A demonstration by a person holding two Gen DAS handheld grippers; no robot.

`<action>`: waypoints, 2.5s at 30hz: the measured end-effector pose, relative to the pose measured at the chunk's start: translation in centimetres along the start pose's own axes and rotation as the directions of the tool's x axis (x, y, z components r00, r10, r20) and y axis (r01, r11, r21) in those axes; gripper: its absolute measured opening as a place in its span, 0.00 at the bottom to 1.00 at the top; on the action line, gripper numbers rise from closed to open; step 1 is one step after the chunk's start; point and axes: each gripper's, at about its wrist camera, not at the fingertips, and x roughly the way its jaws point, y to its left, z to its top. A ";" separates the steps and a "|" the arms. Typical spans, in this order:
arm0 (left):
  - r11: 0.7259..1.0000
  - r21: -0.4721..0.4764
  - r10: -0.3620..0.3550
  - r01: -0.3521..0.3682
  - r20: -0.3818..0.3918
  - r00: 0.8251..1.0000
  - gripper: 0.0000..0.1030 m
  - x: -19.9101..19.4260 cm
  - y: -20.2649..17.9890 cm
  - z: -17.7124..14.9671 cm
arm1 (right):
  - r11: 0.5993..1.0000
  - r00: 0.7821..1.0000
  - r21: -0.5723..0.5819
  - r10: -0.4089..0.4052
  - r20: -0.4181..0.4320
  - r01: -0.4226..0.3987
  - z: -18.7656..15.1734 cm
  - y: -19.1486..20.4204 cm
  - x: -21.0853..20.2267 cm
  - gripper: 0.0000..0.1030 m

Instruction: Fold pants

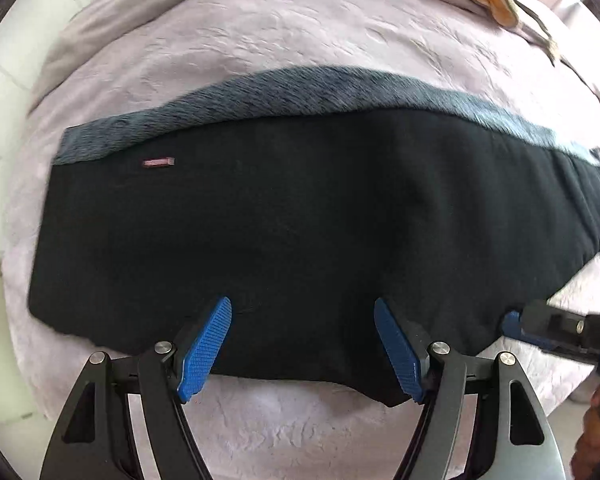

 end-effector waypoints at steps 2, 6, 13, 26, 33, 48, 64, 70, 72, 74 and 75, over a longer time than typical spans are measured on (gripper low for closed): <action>1.000 0.013 0.005 -0.005 0.009 1.000 0.73 0.0 0.1 -0.3 | 1.000 1.000 0.013 -0.018 0.014 0.018 -0.5 0.6 1.4 0.43; 0.998 -0.026 -0.057 0.057 0.014 0.998 0.73 -0.1 0.6 -0.7 | 0.997 0.998 -0.020 -0.068 -0.004 0.068 -1.2 0.4 0.7 0.43; 0.999 -0.007 -0.054 0.054 0.018 0.998 0.73 0.2 -0.9 -0.4 | 0.999 0.999 0.031 -0.028 0.043 0.027 0.4 -0.7 1.3 0.42; 0.997 0.058 0.044 -0.044 -0.003 0.999 0.73 2.1 -4.4 -2.6 | 0.972 0.973 -0.044 -0.230 -0.008 0.229 -1.0 -1.5 1.4 0.10; 0.998 0.058 0.009 -0.015 0.101 0.995 0.73 -0.5 -5.1 -0.6 | 0.844 0.905 -0.329 -0.407 0.120 0.423 -1.0 4.1 -5.1 0.16; 0.985 -0.168 0.070 -0.041 0.166 0.984 0.74 -1.7 4.1 2.3 | 0.831 0.949 -0.478 -0.315 0.015 0.283 5.7 12.5 -5.4 0.23; 0.902 -0.431 0.107 0.000 0.225 0.969 0.80 4.3 14.7 -0.7 | 0.347 0.785 -0.938 -0.584 -0.206 0.012 6.1 29.2 28.5 0.52; 0.906 -0.422 0.117 0.003 0.256 0.959 0.80 3.9 14.8 -2.7 | 0.324 0.731 -0.946 -0.640 -0.237 -0.023 7.0 29.2 33.1 0.52; 0.907 -0.421 0.118 0.002 0.259 0.959 0.80 3.3 14.0 -3.8 | 0.335 0.715 -0.942 -0.657 -0.240 -0.009 7.6 28.7 34.4 0.52; 0.907 -0.422 0.118 0.003 0.262 0.958 0.80 3.3 13.9 -3.9 | 0.365 0.718 -0.931 -0.646 -0.261 -0.011 8.2 28.6 34.6 0.49; 0.906 -0.422 0.119 0.003 0.262 0.958 0.80 3.0 13.6 -4.3 | 0.387 0.720 -0.922 -0.633 -0.285 -0.024 8.5 28.7 34.8 0.41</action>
